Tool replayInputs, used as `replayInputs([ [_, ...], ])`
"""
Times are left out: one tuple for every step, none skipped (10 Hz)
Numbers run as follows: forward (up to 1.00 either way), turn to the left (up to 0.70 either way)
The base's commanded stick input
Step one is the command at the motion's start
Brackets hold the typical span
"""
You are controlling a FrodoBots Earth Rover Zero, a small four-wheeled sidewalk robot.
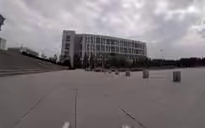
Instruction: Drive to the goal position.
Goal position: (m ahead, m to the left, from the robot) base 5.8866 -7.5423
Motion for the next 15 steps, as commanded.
replayInputs([
  [0.7,0.0],
  [0.7,0.0],
  [0.7,0.0],
  [0.7,0.0],
  [0.7,0.0],
  [0.7,0.0],
  [0.7,0.0],
  [0.7,0.0],
  [0.7,0.0],
  [0.7,0.0],
  [0.7,0.0],
  [0.7,0.0],
  [0.7,-0.02],
  [0.7,-0.01],
  [0.7,0.0],
])
